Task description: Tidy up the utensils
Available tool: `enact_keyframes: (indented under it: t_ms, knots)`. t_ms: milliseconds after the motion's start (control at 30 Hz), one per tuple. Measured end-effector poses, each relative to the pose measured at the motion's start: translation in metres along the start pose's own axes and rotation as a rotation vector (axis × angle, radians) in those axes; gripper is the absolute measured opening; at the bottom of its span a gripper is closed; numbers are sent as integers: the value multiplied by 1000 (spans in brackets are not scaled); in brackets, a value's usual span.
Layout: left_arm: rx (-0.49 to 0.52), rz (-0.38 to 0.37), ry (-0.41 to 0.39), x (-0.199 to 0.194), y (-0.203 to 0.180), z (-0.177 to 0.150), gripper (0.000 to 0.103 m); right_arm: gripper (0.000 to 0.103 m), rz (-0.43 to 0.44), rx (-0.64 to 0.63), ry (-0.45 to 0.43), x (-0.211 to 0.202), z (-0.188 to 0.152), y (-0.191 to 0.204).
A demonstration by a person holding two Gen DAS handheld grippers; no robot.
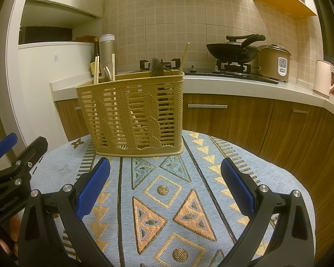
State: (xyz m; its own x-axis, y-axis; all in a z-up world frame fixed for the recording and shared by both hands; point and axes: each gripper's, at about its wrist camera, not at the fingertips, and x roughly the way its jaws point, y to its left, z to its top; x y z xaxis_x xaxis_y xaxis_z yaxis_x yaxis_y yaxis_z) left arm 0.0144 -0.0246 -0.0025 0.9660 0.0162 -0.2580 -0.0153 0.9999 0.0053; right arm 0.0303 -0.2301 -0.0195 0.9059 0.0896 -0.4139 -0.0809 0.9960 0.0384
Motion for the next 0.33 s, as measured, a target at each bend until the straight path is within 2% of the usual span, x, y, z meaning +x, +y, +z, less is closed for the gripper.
enact_keyframes:
  t_ms: [333]
  knots:
    - [-18,-11,39,7,3,1,96,95,0,-6,3,1,-1,1]
